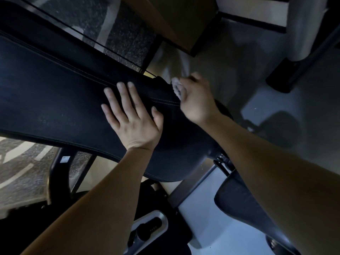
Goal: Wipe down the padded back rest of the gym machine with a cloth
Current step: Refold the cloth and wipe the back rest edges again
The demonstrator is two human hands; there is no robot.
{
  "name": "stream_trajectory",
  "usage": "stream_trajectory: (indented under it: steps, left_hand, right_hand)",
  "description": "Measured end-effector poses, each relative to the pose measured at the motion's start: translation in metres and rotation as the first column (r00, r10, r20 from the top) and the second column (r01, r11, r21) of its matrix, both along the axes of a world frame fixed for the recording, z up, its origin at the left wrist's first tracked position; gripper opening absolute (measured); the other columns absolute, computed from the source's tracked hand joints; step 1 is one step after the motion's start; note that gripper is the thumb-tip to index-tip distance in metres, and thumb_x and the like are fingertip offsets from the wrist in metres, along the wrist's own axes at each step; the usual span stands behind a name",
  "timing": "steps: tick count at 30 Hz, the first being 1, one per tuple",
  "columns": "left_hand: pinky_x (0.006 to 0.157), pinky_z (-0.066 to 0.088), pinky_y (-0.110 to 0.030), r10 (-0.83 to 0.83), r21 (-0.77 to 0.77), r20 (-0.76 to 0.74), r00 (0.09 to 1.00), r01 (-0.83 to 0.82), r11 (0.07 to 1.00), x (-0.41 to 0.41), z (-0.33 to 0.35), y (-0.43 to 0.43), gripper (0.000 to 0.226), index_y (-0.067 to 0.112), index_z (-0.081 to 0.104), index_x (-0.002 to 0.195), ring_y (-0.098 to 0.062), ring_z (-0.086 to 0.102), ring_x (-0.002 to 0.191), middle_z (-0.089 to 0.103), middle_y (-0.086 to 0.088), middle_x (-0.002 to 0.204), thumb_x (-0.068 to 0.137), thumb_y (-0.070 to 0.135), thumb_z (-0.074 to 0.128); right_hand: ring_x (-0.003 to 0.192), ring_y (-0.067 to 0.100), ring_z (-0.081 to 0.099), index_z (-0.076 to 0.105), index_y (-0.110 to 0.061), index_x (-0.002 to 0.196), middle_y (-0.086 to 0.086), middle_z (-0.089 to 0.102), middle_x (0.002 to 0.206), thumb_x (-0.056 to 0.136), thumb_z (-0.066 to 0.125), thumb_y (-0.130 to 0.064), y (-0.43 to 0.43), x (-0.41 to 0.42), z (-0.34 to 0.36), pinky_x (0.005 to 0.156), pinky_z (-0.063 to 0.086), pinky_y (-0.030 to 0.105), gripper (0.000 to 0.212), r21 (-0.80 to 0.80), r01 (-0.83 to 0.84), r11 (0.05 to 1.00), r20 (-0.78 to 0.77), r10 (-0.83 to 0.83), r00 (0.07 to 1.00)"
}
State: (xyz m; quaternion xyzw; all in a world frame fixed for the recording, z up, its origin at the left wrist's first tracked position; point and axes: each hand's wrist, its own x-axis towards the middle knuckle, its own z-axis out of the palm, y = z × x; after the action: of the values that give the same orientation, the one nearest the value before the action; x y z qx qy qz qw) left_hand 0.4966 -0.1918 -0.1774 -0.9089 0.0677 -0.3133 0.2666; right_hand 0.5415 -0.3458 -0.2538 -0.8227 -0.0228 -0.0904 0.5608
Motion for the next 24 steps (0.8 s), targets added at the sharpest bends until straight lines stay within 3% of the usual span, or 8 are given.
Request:
stream_trajectory:
  steps: [2, 4, 8, 12, 16, 20, 22, 24]
  left_hand:
    - [0.120, 0.022, -0.061, -0.004, -0.004, -0.005, 1.000, 0.004, 1.000, 0.001, 0.000, 0.001, 0.071, 0.000, 0.035, 0.154, -0.049, 0.028, 0.147, 0.033, -0.021, 0.159, 0.097, 0.040, 0.044]
    - [0.120, 0.022, -0.061, -0.008, -0.007, -0.011, 1.000, 0.008, 1.000, 0.001, -0.001, 0.001, 0.071, 0.000, 0.035, 0.155, -0.048, 0.028, 0.147, 0.033, -0.020, 0.159, 0.096, 0.040, 0.044]
    - [0.121, 0.021, -0.060, -0.012, -0.032, -0.010, 1.000, 0.011, 0.999, 0.002, -0.001, 0.003, 0.072, 0.002, 0.035, 0.155, -0.047, 0.028, 0.147, 0.033, -0.019, 0.159, 0.096, 0.041, 0.044]
    - [0.121, 0.020, -0.059, -0.024, -0.046, -0.006, 1.000, 0.024, 0.999, 0.002, 0.000, 0.001, 0.072, 0.003, 0.036, 0.154, -0.047, 0.028, 0.146, 0.032, -0.018, 0.158, 0.094, 0.041, 0.048]
    - [0.122, 0.019, -0.058, -0.028, -0.042, -0.001, 1.000, 0.028, 0.999, 0.003, -0.001, 0.002, 0.073, 0.003, 0.035, 0.154, -0.047, 0.029, 0.146, 0.031, -0.017, 0.158, 0.093, 0.041, 0.050]
    - [0.122, 0.018, -0.058, -0.026, -0.049, -0.005, 1.000, 0.026, 0.998, 0.003, -0.002, 0.002, 0.074, 0.004, 0.034, 0.155, -0.046, 0.029, 0.146, 0.029, -0.016, 0.158, 0.093, 0.042, 0.050]
    - [0.122, 0.019, -0.058, -0.026, -0.050, -0.003, 1.000, 0.025, 0.998, 0.003, -0.001, 0.002, 0.073, 0.004, 0.036, 0.154, -0.046, 0.029, 0.146, 0.029, -0.016, 0.158, 0.093, 0.042, 0.051]
    - [0.121, 0.021, -0.059, -0.032, -0.053, -0.005, 0.999, 0.031, 0.998, 0.003, -0.001, 0.002, 0.072, 0.005, 0.038, 0.153, -0.047, 0.031, 0.145, 0.029, -0.015, 0.158, 0.093, 0.042, 0.051]
  right_hand:
    - [0.074, 0.021, 0.053, 0.066, 0.006, 0.085, 0.024, 0.059, 0.086, 0.094, 0.040, -0.011, -0.010, 0.003, -0.007, 0.070, 0.048, 0.031, 0.033, 0.048, 0.030, 0.998, 0.044, -0.032, 0.999]
    - [0.075, 0.024, 0.054, 0.062, 0.009, 0.079, 0.023, 0.058, 0.084, 0.095, 0.042, -0.007, -0.024, 0.002, -0.012, 0.074, 0.042, 0.021, 0.031, 0.106, 0.056, 0.993, -0.112, -0.044, 0.993]
    - [0.068, 0.016, 0.049, 0.047, -0.024, 0.072, -0.008, 0.047, 0.068, 0.088, 0.044, -0.009, -0.006, 0.022, 0.020, 0.063, 0.038, 0.033, 0.022, 0.129, -0.152, 0.980, -0.243, 0.180, 0.953]
    - [0.076, 0.016, 0.049, 0.047, -0.025, 0.085, -0.010, 0.045, 0.076, 0.104, 0.039, -0.013, 0.008, 0.030, 0.045, 0.067, 0.033, 0.027, 0.024, 0.195, -0.173, 0.965, -0.224, 0.216, 0.950]
    - [0.105, 0.030, 0.062, 0.061, -0.010, 0.118, 0.013, 0.066, 0.113, 0.107, 0.036, -0.019, -0.012, 0.029, 0.015, 0.080, 0.042, 0.032, 0.030, 0.144, -0.179, 0.973, -0.394, 0.222, 0.892]
    - [0.122, 0.022, 0.057, 0.061, -0.023, 0.131, 0.000, 0.064, 0.133, 0.106, 0.038, -0.029, 0.005, 0.042, 0.047, 0.101, 0.044, 0.033, 0.034, 0.188, -0.243, 0.952, -0.326, 0.294, 0.899]
    - [0.111, 0.014, 0.058, 0.061, -0.031, 0.127, -0.008, 0.066, 0.125, 0.105, 0.037, -0.033, 0.010, 0.047, 0.057, 0.092, 0.043, 0.028, 0.033, 0.266, -0.271, 0.925, -0.289, 0.345, 0.893]
    - [0.094, 0.011, 0.058, 0.061, -0.036, 0.107, -0.012, 0.064, 0.098, 0.102, 0.037, -0.037, 0.005, 0.044, 0.046, 0.080, 0.038, 0.026, 0.025, 0.305, -0.265, 0.915, -0.320, 0.361, 0.876]
